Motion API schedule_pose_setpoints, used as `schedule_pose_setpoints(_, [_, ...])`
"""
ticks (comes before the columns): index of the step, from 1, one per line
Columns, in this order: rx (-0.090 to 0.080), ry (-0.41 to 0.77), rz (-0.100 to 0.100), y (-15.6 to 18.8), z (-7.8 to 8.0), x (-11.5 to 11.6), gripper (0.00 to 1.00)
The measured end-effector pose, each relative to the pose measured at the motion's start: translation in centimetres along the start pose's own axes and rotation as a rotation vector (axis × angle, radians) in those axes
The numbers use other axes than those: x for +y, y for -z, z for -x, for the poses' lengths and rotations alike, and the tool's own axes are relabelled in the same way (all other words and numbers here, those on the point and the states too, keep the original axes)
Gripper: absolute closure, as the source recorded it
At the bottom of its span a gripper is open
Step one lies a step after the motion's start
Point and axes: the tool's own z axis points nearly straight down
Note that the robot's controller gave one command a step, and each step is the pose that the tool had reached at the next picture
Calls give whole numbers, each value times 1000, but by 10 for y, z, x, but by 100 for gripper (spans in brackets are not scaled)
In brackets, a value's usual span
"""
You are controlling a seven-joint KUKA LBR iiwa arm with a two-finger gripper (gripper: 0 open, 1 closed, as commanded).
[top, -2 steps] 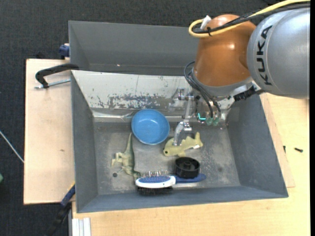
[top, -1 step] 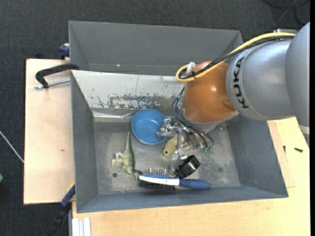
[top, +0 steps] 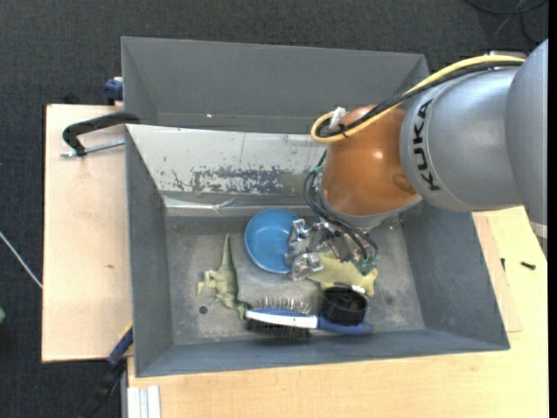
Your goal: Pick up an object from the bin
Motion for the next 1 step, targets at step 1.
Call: schedule_pose_setpoints(1, [-9,-32,-3,144,7,23,100])
